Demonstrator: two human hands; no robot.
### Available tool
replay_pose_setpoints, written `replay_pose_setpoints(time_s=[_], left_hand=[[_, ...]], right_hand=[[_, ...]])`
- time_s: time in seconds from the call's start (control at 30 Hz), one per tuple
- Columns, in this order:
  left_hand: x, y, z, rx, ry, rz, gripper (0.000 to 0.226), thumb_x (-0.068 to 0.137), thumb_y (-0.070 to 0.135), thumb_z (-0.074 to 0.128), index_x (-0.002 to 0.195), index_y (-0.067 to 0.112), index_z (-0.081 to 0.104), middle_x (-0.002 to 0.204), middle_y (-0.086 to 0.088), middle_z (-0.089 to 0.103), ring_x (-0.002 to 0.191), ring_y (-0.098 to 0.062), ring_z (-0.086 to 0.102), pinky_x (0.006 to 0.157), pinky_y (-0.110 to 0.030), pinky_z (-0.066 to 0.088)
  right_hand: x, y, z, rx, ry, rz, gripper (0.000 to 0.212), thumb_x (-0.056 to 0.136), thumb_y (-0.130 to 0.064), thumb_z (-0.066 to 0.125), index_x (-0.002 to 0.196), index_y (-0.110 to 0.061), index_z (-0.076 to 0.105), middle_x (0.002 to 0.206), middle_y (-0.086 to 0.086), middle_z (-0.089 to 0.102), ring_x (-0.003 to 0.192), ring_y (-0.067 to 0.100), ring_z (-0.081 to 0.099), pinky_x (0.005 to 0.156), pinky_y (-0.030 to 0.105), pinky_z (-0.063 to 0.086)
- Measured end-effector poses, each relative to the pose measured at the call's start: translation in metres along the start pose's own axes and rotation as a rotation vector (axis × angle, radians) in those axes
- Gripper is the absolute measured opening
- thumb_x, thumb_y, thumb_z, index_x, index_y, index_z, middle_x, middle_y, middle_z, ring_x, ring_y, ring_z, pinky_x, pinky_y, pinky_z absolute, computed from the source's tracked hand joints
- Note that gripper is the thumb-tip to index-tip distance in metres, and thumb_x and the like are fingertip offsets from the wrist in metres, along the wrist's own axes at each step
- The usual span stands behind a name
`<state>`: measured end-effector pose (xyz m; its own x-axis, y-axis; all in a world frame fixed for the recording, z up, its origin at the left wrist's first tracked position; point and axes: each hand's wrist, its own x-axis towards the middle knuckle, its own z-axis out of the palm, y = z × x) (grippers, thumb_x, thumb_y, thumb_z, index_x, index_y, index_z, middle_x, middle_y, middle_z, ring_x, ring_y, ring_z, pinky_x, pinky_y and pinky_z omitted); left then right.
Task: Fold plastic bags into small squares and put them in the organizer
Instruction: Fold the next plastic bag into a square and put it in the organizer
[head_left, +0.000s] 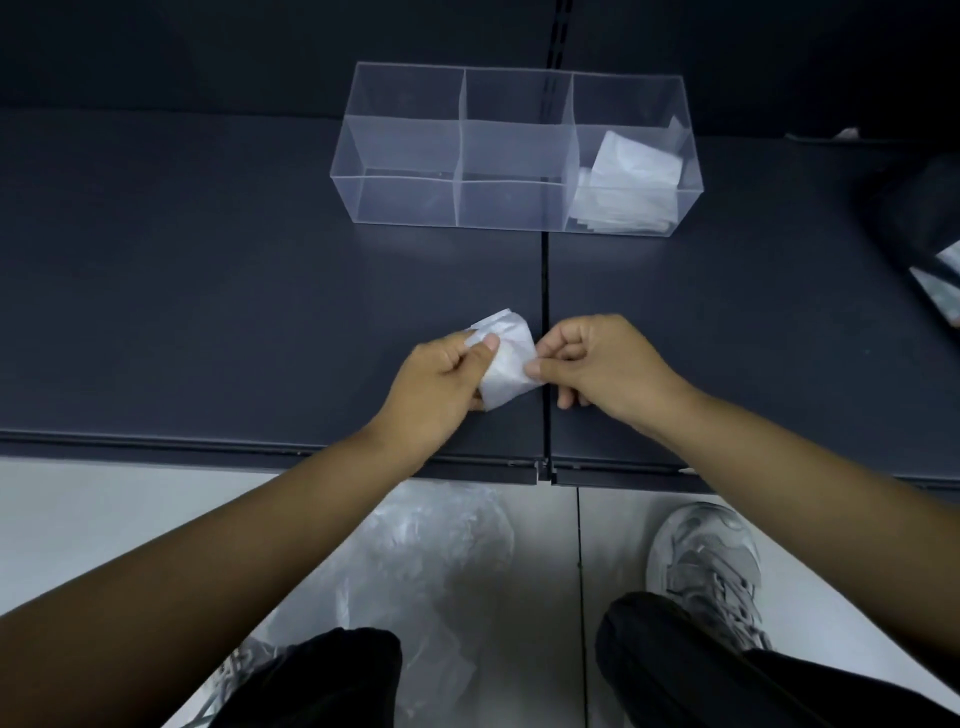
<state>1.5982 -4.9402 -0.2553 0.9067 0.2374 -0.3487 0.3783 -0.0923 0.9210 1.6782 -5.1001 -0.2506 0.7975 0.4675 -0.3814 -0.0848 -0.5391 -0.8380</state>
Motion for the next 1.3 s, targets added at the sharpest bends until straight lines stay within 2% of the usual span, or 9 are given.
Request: replay_pose_setpoints(time_s=[0.13,0.23,0.37,0.47,0.57,0.7,0.87,1.1,1.3], left_hand=[[0.006,0.005,-0.007,-0.18,0.194,-0.145,0.025,0.101,0.018,0.046,0.107,0.001,0.064,0.08,-0.015,0.07,0.064,-0.019,0.07,0.056,-0.027,0.057],[0.002,0.0,-0.013,0.305,0.378,0.227,0.017,0.098,0.015,0.051,0.109,0.009,0.062,0.083,0.003,0.064,0.066,-0.013,0.063,0.065,-0.024,0.052],[-0.002,-0.012,0.0,0.831,0.185,0.623,0.027,0.094,0.013,0.05,0.116,0.007,0.065,0.113,-0.011,0.063,0.105,-0.03,0.058,0.091,-0.036,0.042],[0.001,-0.023,0.002,1.115,0.015,0.542,0.046,0.103,0.028,0.035,0.145,0.012,0.037,0.153,-0.005,0.034,0.145,-0.023,0.022,0.118,-0.043,0.009],[0.005,-0.032,-0.004,1.25,-0.01,0.452,0.06,0.1,0.045,0.017,0.153,0.018,0.011,0.161,0.004,0.008,0.148,-0.016,-0.002,0.117,-0.043,-0.01],[0.007,-0.036,-0.006,1.253,0.006,0.382,0.073,0.091,0.061,0.001,0.152,0.022,-0.002,0.161,0.008,-0.004,0.146,-0.012,-0.012,0.116,-0.044,-0.015],[0.006,-0.036,-0.007,1.285,0.029,0.328,0.084,0.085,0.069,-0.004,0.152,0.019,-0.006,0.161,0.005,-0.008,0.147,-0.016,-0.013,0.115,-0.046,-0.015],[0.002,-0.034,0.001,1.341,0.094,0.199,0.091,0.078,0.068,-0.017,0.149,0.01,-0.016,0.16,-0.005,-0.015,0.146,-0.02,-0.018,0.115,-0.049,-0.013],[-0.004,-0.025,-0.002,1.094,0.049,0.14,0.097,0.083,0.074,0.023,0.152,0.011,-0.007,0.16,-0.003,-0.014,0.146,-0.016,-0.018,0.116,-0.042,-0.013]], right_hand=[[0.011,-0.009,0.001,0.001,0.013,0.129,0.015,0.08,-0.011,0.074,0.07,-0.015,0.064,0.05,-0.004,0.064,0.038,0.005,0.056,0.036,0.017,0.035],[0.017,-0.017,0.001,-0.041,0.003,0.21,0.012,0.079,-0.011,0.076,0.071,-0.013,0.067,0.058,0.003,0.067,0.039,0.006,0.056,0.036,0.015,0.034],[0.022,-0.023,0.001,-0.078,-0.004,0.28,0.015,0.078,-0.012,0.076,0.068,-0.014,0.065,0.067,0.014,0.069,0.048,0.016,0.054,0.039,0.016,0.034],[0.025,-0.026,0.003,-0.114,-0.005,0.304,0.014,0.079,-0.012,0.074,0.069,-0.015,0.065,0.053,0.006,0.064,0.045,0.013,0.053,0.037,0.014,0.034],[0.023,-0.024,0.004,-0.15,0.013,0.272,0.011,0.081,-0.013,0.072,0.071,-0.016,0.066,0.047,0.001,0.061,0.04,0.007,0.052,0.037,0.013,0.035],[0.008,-0.013,0.012,-0.279,0.138,0.008,0.008,0.083,-0.024,0.07,0.08,-0.016,0.072,0.063,-0.014,0.059,0.057,-0.001,0.054,0.054,0.012,0.039],[-0.012,0.004,0.024,-0.442,0.245,-0.098,0.019,0.08,-0.035,0.075,0.075,-0.022,0.062,0.089,-0.006,0.051,0.079,0.009,0.052,0.069,0.024,0.044],[-0.009,-0.01,0.029,-0.311,0.306,-0.101,0.021,0.076,-0.023,0.077,0.066,-0.024,0.058,0.067,-0.012,0.061,0.062,0.005,0.057,0.061,0.023,0.047],[-0.005,-0.017,0.019,-0.126,0.224,-0.099,0.024,0.077,0.0,0.068,0.081,-0.018,0.052,0.078,0.001,0.064,0.062,0.004,0.053,0.067,0.021,0.049]])
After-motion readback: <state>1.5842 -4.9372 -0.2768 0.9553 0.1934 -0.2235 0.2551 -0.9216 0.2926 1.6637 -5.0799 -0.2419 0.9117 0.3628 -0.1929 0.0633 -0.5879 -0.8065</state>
